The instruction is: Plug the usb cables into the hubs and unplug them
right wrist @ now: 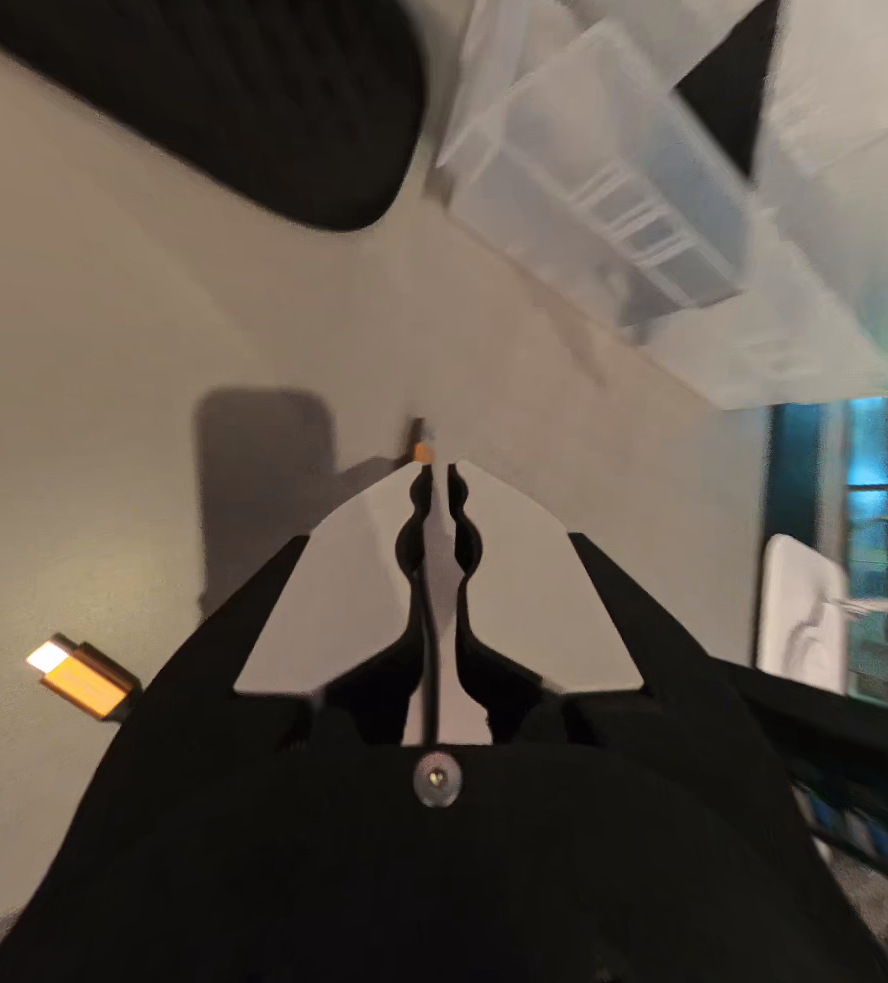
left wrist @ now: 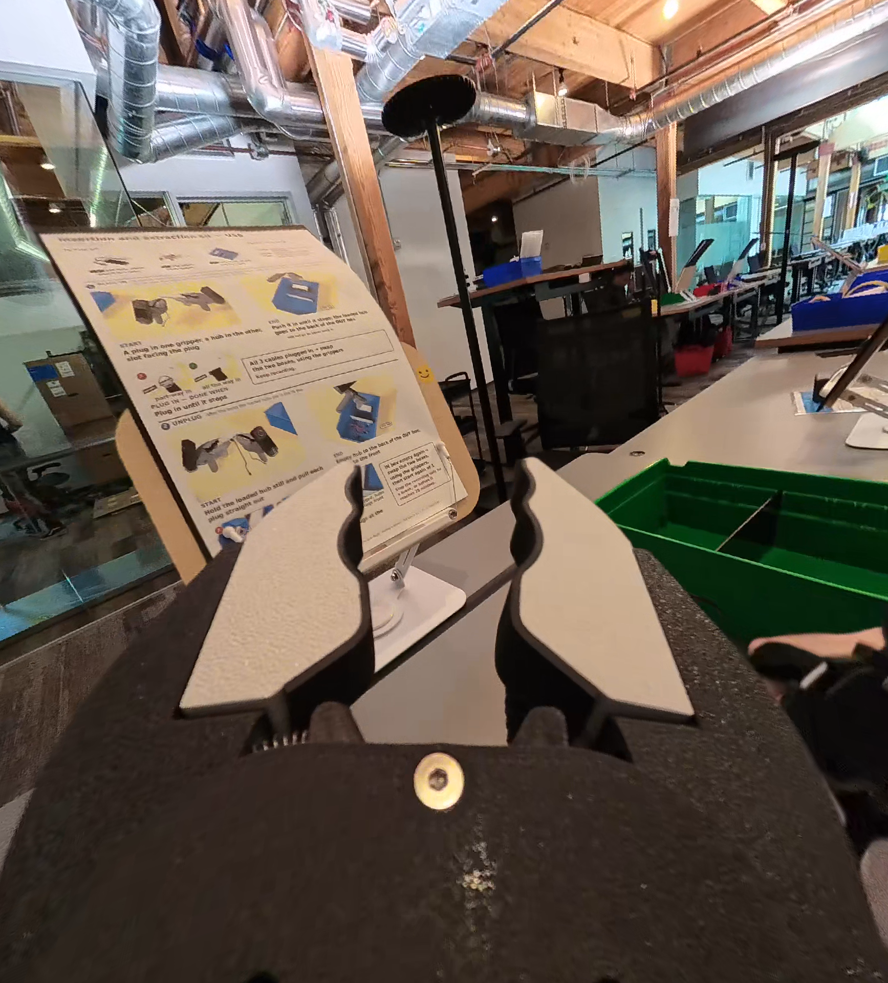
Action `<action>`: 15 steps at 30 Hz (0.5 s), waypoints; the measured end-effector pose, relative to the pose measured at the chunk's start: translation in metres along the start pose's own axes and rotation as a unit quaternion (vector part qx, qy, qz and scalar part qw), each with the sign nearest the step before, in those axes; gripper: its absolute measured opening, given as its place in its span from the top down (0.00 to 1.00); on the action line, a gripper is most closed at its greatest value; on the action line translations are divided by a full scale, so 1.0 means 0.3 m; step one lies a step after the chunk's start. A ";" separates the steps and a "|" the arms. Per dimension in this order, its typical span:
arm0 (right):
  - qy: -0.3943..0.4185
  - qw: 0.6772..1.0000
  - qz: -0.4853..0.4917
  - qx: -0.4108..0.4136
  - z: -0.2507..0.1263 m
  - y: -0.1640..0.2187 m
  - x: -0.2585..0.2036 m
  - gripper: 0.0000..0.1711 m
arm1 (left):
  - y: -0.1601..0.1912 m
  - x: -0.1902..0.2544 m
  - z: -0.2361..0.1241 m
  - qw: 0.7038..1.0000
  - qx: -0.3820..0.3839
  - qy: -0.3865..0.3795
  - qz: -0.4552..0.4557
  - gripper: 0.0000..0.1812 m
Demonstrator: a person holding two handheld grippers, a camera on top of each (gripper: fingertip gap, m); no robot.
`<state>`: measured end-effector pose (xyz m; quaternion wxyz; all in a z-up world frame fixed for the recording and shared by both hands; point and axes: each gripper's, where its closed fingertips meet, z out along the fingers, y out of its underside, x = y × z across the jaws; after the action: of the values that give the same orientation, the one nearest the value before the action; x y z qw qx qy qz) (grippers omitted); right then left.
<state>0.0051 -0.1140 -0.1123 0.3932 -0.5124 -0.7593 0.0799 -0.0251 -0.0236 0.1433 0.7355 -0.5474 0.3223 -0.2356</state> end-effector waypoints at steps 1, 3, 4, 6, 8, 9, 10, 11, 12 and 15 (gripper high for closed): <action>-0.019 1.000 0.005 -0.008 0.030 0.015 -0.026 0.96 | 0.000 -0.004 -0.002 1.000 -0.001 -0.001 -0.001 0.71; -0.029 0.999 0.035 -0.030 0.064 0.046 -0.037 0.91 | 0.012 -0.002 0.003 1.000 -0.009 0.001 -0.001 0.71; -0.031 0.998 0.051 -0.036 0.074 0.058 -0.038 0.90 | 0.020 0.004 0.008 1.000 -0.015 0.005 -0.001 0.71; -0.040 0.995 0.079 -0.053 0.089 0.089 -0.043 0.89 | 0.037 0.019 0.019 1.000 -0.027 0.012 0.004 0.71; -0.056 0.988 0.131 -0.059 0.098 0.106 -0.048 0.93 | 0.052 0.038 0.030 0.999 -0.039 0.019 0.014 0.71; -0.068 0.983 0.159 -0.058 0.099 0.107 -0.051 0.94 | 0.059 0.049 0.036 0.999 -0.045 0.022 0.019 0.71; -0.077 0.979 0.182 -0.057 0.099 0.108 -0.053 0.94 | 0.065 0.061 0.041 0.998 -0.051 0.027 0.024 0.71; -0.083 0.975 0.197 -0.056 0.099 0.108 -0.054 0.94 | 0.072 0.071 0.046 0.997 -0.056 0.030 0.030 0.71; -0.090 0.975 0.197 -0.057 0.098 0.108 -0.057 0.94 | 0.077 0.078 0.049 0.997 -0.061 0.029 0.037 0.71; -0.071 0.988 0.125 -0.061 0.094 0.106 -0.055 0.95 | 0.079 0.094 0.054 0.996 -0.068 0.032 0.048 0.71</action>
<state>0.0115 -0.1054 -0.1565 0.2930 -0.6194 -0.7187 0.1179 0.0059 -0.0259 0.1177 0.6965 -0.5724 0.3863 -0.1951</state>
